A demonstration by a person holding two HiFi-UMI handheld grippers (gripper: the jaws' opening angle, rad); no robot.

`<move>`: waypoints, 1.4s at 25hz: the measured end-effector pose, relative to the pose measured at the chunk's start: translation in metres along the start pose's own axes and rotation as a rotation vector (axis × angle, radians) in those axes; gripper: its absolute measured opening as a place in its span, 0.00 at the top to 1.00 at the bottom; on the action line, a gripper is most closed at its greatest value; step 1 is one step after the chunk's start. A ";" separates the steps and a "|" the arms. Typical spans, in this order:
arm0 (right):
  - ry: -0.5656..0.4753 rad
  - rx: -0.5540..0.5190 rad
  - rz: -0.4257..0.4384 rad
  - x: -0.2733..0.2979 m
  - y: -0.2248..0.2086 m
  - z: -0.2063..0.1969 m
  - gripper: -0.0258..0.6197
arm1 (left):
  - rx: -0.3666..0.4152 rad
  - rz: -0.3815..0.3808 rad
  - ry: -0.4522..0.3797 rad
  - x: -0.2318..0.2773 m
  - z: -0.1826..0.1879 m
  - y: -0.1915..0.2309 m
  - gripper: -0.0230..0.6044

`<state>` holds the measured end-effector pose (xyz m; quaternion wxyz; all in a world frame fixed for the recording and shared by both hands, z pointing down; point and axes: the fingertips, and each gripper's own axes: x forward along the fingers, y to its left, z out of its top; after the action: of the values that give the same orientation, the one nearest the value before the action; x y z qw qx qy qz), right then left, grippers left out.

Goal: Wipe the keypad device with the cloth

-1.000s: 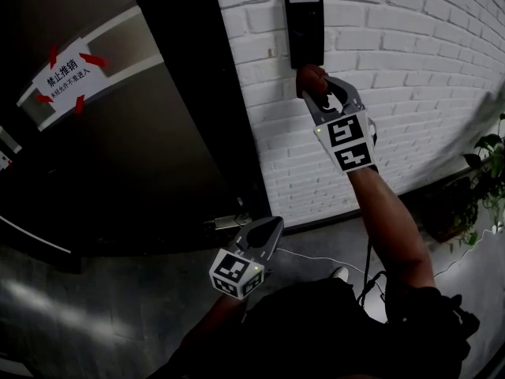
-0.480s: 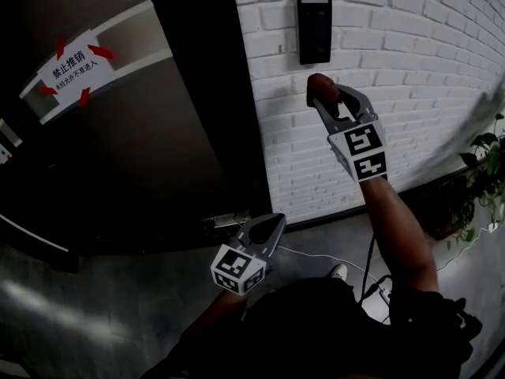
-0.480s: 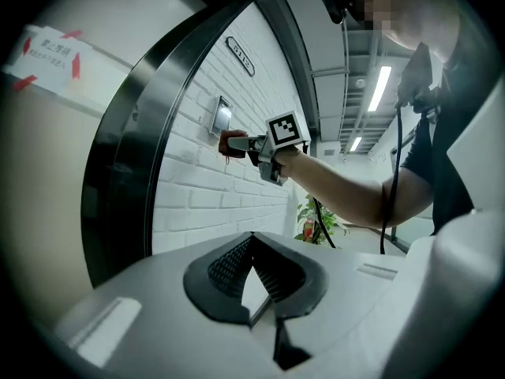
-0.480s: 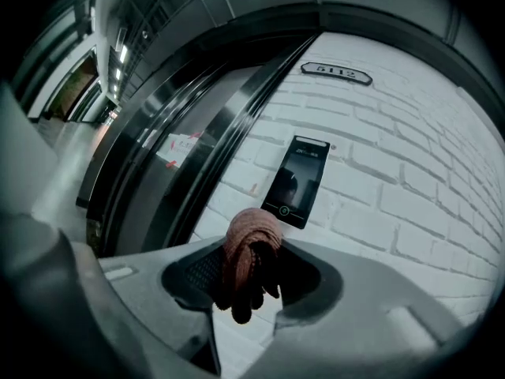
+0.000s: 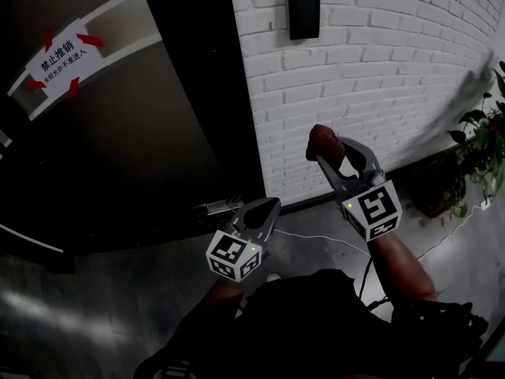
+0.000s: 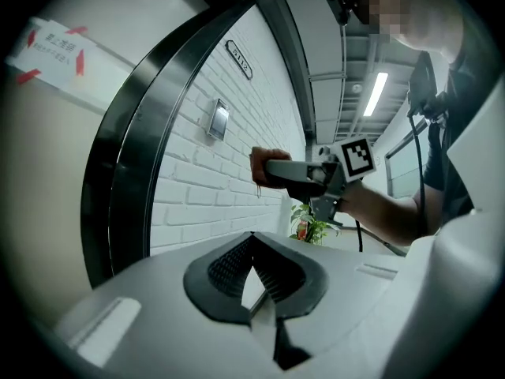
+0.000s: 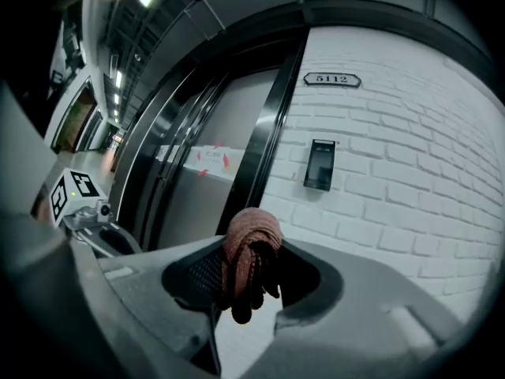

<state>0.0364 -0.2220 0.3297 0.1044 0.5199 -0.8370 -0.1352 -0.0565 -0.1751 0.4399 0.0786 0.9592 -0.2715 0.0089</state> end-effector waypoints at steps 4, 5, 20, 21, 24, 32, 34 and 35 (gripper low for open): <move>0.013 0.063 0.049 -0.036 0.033 -0.017 0.74 | -0.004 0.020 -0.025 -0.005 0.002 -0.016 0.94; 0.005 0.084 0.054 -0.045 0.036 -0.018 0.74 | -0.005 0.026 -0.031 -0.007 0.003 -0.021 0.94; 0.020 0.202 0.172 -0.183 0.074 -0.064 0.74 | -0.038 0.105 -0.019 -0.019 -0.024 -0.140 0.94; 0.025 0.201 0.182 -0.188 0.077 -0.067 0.74 | -0.037 0.108 -0.019 -0.020 -0.025 -0.146 0.94; 0.031 0.200 0.202 -0.203 0.083 -0.075 0.74 | -0.028 0.121 -0.028 -0.021 -0.023 -0.161 0.94; 0.007 0.217 0.196 -0.229 0.073 -0.078 0.74 | -0.001 0.147 -0.017 -0.019 -0.024 -0.183 0.94; -0.003 0.220 0.187 -0.233 0.066 -0.076 0.74 | 0.011 0.151 -0.012 -0.016 -0.024 -0.185 0.94; -0.007 0.224 0.181 -0.234 0.061 -0.076 0.74 | 0.016 0.153 -0.009 -0.015 -0.024 -0.186 0.94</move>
<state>0.1111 0.0057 0.4137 0.0546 0.4500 -0.8908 -0.0327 0.0290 -0.0074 0.4356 0.0685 0.9362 -0.3444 0.0128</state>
